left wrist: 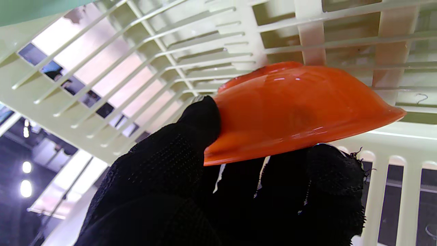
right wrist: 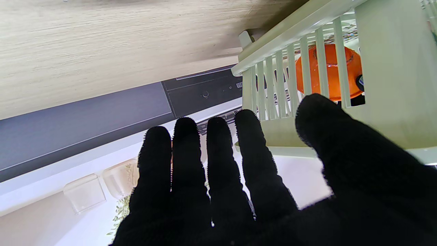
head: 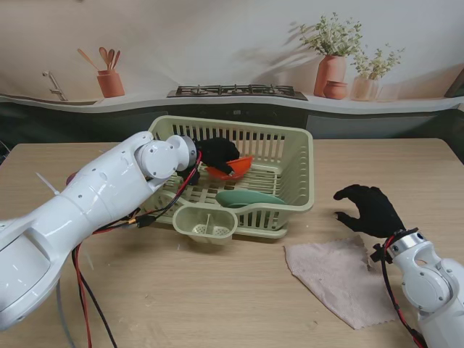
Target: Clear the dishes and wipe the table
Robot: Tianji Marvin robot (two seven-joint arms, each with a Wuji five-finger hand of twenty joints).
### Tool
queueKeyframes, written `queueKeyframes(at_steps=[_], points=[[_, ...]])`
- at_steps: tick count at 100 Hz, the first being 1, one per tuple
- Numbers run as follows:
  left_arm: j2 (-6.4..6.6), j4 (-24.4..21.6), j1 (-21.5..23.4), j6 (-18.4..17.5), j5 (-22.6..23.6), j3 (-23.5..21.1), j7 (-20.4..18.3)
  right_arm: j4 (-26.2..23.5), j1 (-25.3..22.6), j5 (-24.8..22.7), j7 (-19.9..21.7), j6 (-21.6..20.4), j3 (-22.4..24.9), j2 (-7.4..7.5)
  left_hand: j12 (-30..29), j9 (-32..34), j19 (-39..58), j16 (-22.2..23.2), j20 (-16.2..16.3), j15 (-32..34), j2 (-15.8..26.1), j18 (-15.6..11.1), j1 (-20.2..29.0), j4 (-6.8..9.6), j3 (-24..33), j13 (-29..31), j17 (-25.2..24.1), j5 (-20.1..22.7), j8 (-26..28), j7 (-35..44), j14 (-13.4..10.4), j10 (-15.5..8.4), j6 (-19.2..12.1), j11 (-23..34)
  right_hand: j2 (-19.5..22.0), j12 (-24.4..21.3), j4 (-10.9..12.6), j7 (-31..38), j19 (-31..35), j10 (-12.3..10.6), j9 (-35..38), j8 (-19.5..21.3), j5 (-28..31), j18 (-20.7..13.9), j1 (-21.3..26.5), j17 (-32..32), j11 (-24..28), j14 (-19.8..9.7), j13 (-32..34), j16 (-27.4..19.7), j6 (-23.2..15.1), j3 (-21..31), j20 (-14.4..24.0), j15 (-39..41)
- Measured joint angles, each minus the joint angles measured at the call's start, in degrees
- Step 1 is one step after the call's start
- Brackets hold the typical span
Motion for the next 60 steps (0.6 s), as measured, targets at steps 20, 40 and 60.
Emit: queueKeyframes(at_steps=[20, 40, 60], points=[[-0.83, 1.1, -0.5, 0.1, -0.3, 0.9, -0.3, 0.0, 0.0, 0.0, -0.1, 0.0, 0.0, -0.02, -0.1, 0.0, -0.8, -1.4, -0.5, -0.7, 0.0, 0.0, 0.0, 0.0, 0.0, 0.0, -0.7, 0.0, -2.3, -1.0, 0.1, 0.0, -0.1, -2.0, 0.0, 0.0, 0.0, 0.0, 0.0, 0.0, 0.0, 0.0, 0.0, 0.0, 0.0, 0.0, 0.0, 0.0, 0.0, 0.0, 0.0, 0.0, 0.0, 0.0], [-1.0, 1.2, -0.5, 0.4, -0.2, 1.4, -0.4, 0.1, 0.0, 0.0, -0.2, 0.0, 0.0, -0.02, -0.7, 0.0, -4.4, -3.9, -2.2, -3.8, 0.0, 0.0, 0.5, 0.01, 0.0, -1.5, -2.7, 1.5, -6.4, -4.1, 0.8, 0.0, -0.3, -5.6, 0.0, 0.0, 0.0, 0.0, 0.0, 0.0, 0.0, 0.0, 0.0, 0.0, 0.0, 0.0, 0.0, 0.0, 0.0, 0.0, 0.0, 0.0, 0.0, 0.0], [-0.94, 0.6, -0.5, 2.2, -0.3, 1.5, -1.1, 0.1, 0.0, 0.0, -0.3, -0.1, 0.0, -0.03, -0.8, -0.1, -7.8, -6.5, -3.6, -6.5, 0.2, -0.1, 0.9, 0.06, 0.0, -3.1, -5.6, 1.6, -8.8, -6.2, 0.9, 0.0, -0.7, -8.4, 0.0, 0.0, 0.0, 0.0, 0.0, 0.0, 0.0, 0.0, 0.0, 0.0, 0.0, 0.0, 0.0, 0.0, 0.0, 0.0, 0.0, 0.0, 0.0, 0.0]])
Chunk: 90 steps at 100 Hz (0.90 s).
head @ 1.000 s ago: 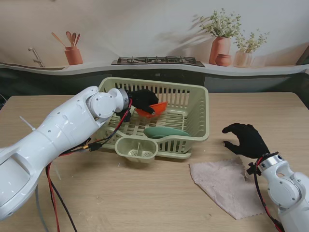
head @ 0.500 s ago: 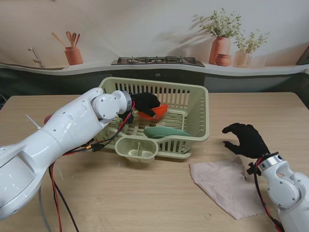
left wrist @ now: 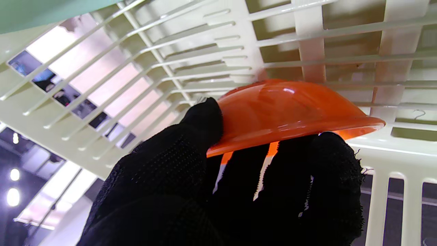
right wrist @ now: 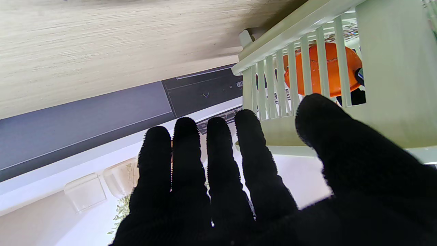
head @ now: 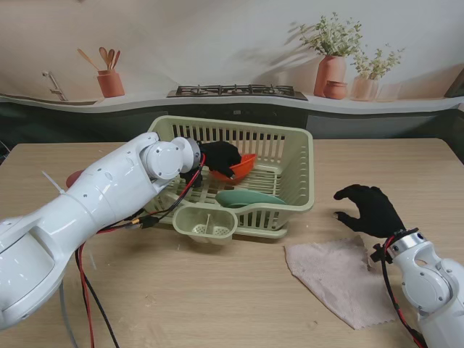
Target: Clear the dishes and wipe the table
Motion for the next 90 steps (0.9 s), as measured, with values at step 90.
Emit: queueKeyframes(at_steps=[90], points=[[1.52, -4.4, 0.7, 5.4, -2.3, 0.0, -5.1, 0.3, 0.1, -0.2, -0.4, 0.0, -0.2, 0.0, -8.1, -12.4, -13.1, -5.5, -9.5, -9.3, 9.5, -0.4, -17.1, 3.57, -2.5, -13.7, -18.1, 3.1, -2.3, -21.1, 0.0, -0.5, -2.5, -2.3, 0.0, 0.0, 0.0, 0.0, 0.0, 0.0, 0.1, 0.0, 0.0, 0.0, 0.0, 0.0, 0.0, 0.0, 0.0, 0.0, 0.0, 0.0, 0.0, 0.0]])
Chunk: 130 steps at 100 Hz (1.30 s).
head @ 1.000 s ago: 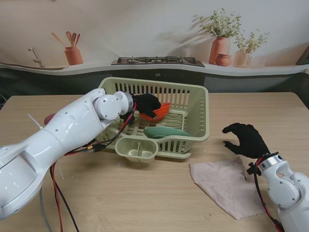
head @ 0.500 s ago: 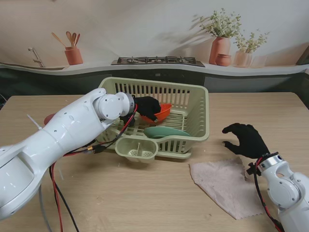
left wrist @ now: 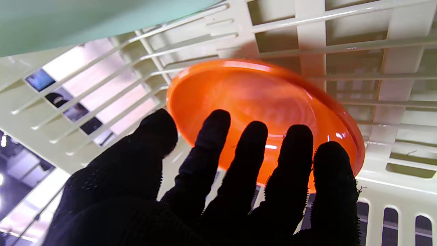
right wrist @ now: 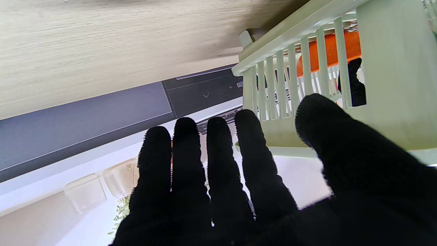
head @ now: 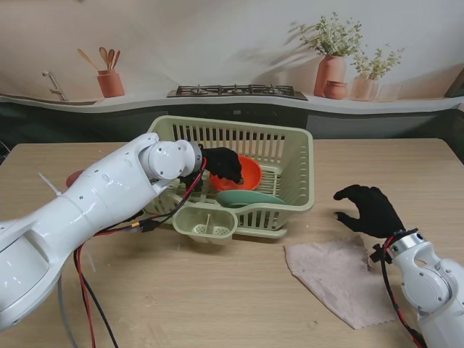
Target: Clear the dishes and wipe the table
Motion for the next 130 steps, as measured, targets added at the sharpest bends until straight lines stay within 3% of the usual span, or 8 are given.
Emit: queueKeyframes(at_steps=[14, 40, 57, 92, 120, 130], points=[[0.03, -0.2, 0.1, 0.6, -0.4, -0.2, -0.3, 0.0, 0.0, 0.0, 0.0, 0.0, 0.0, 0.0, 0.0, -2.1, -0.7, -0.5, -1.3, -0.8, 0.0, -0.6, -2.4, 0.01, 0.6, -2.1, -1.8, 0.0, 0.1, -4.0, -0.1, -0.7, 0.0, -0.8, 0.0, 0.0, 0.0, 0.0, 0.0, 0.0, 0.0, 0.0, 0.0, 0.0, 0.0, 0.0, 0.0, 0.0, 0.0, 0.0, 0.0, 0.0, 0.0, 0.0], [0.7, -2.3, 1.7, 0.2, 1.0, -2.9, 1.4, 0.0, 0.0, 0.0, 0.0, -0.1, 0.0, -0.01, 0.0, -3.7, -1.3, -0.5, -1.9, -1.5, 0.0, -1.6, -1.8, 0.01, 0.6, -3.6, -3.1, 0.6, 0.7, -6.8, -0.4, -0.8, 0.0, -0.8, 0.0, 0.0, 0.0, 0.0, 0.0, 0.0, 0.0, 0.0, 0.0, 0.0, 0.0, 0.0, 0.0, 0.0, 0.0, 0.0, 0.0, 0.0, 0.0, 0.0], [2.56, -7.0, 3.9, 0.2, 2.8, -6.6, 2.0, 0.0, 0.0, 0.0, 0.1, -0.1, 0.0, -0.01, 0.0, -3.5, -1.3, -0.5, -1.9, -1.5, 0.0, -2.9, -1.8, 0.01, 0.6, -4.2, -3.2, 0.6, 1.8, -7.2, -0.6, -1.4, -0.3, -0.8, 0.0, 0.0, 0.0, 0.0, 0.0, 0.0, 0.0, 0.0, 0.0, 0.0, 0.0, 0.0, 0.0, 0.0, 0.0, 0.0, 0.0, 0.0, 0.0, 0.0], [6.28, -15.8, 8.2, -1.1, 7.0, -14.3, 1.1, 0.0, 0.0, 0.2, 0.2, -0.4, 0.1, -0.01, 0.0, -3.5, -0.3, 0.2, -1.9, -0.1, -0.2, -3.0, -0.1, 0.01, 1.7, -4.2, -3.0, 0.6, 6.2, -7.2, -0.8, -1.4, -0.7, -0.1, 0.0, 0.0, 0.0, 0.0, 0.0, 0.0, 0.0, 0.0, 0.0, 0.0, 0.0, 0.0, 0.0, 0.0, 0.0, 0.0, 0.0, 0.0, 0.0, 0.0], [8.5, -21.9, 12.6, -3.7, 10.7, -21.9, -0.9, -0.1, -0.1, 0.3, 0.3, -0.4, 0.1, -0.02, 0.0, -3.5, 2.5, 0.9, -0.5, 1.6, -1.3, -3.5, 4.0, -0.13, 0.4, -4.0, -0.9, 0.6, 8.3, -5.7, -1.1, -1.5, -1.4, 0.9, 0.0, 0.0, 0.0, 0.0, 0.0, 0.0, 0.0, 0.0, 0.0, 0.0, 0.0, 0.0, 0.0, 0.0, 0.0, 0.0, 0.0, 0.0, 0.0, 0.0], [9.2, -23.6, 14.3, -6.3, 12.4, -24.8, -1.2, -0.1, -0.1, 0.3, 0.5, -0.4, 0.0, -0.02, 0.0, -3.5, 3.2, 1.0, -0.4, 2.2, -2.1, -3.6, 4.6, -0.13, 0.3, -3.7, -0.2, 0.6, 8.6, -5.5, -1.2, -1.5, -1.6, 1.1, 0.0, 0.0, 0.0, 0.0, 0.0, 0.0, 0.0, 0.0, 0.0, 0.0, 0.0, 0.0, 0.0, 0.0, 0.0, 0.0, 0.0, 0.0, 0.0, 0.0]])
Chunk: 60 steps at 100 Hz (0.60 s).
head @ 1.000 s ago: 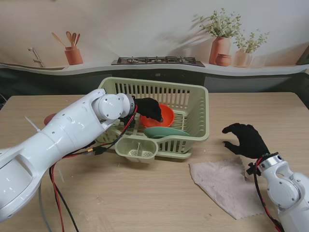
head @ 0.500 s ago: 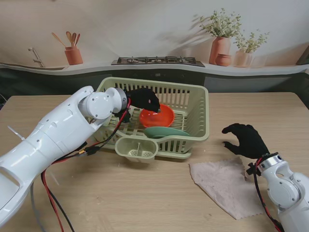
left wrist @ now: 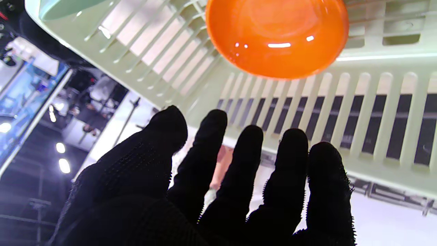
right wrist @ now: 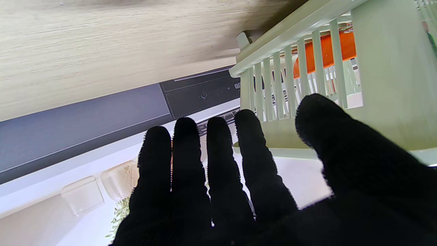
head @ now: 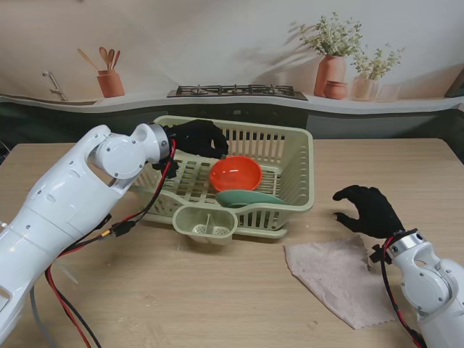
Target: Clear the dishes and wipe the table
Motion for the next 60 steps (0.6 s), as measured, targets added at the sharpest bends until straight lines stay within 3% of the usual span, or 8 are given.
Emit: queueKeyframes(at_steps=[28, 60], points=[[1.51, -3.8, 5.3, -5.4, 6.4, -9.6, -0.1, 0.0, 0.0, 0.1, 0.4, 0.0, -0.2, 0.0, 0.0, 0.1, 0.0, 0.6, 0.6, 0.2, -0.2, -0.1, 2.1, 0.0, -0.5, 0.3, 0.1, 0.0, 0.9, 1.7, -0.1, -0.6, -0.7, 0.5, 0.0, 0.0, 0.0, 0.0, 0.0, 0.0, 0.0, 0.0, 0.0, 0.0, 0.0, 0.0, 0.0, 0.0, 0.0, 0.0, 0.0, 0.0, 0.0, 0.0], [2.63, -7.4, 13.3, -11.6, 12.5, -22.1, 2.3, -0.2, 0.1, 0.1, 0.8, -0.1, -0.3, 0.02, 0.0, 0.1, 0.0, 0.6, 0.6, 0.2, -1.2, -0.7, 2.2, 0.0, -0.5, 0.3, 0.0, -0.2, 0.9, 2.1, -0.2, -1.3, -1.3, 0.5, 0.0, 0.0, 0.0, 0.0, 0.0, 0.0, 0.0, 0.0, 0.0, 0.0, 0.0, 0.0, 0.0, 0.0, 0.0, 0.0, 0.0, 0.0, 0.0, 0.0]])
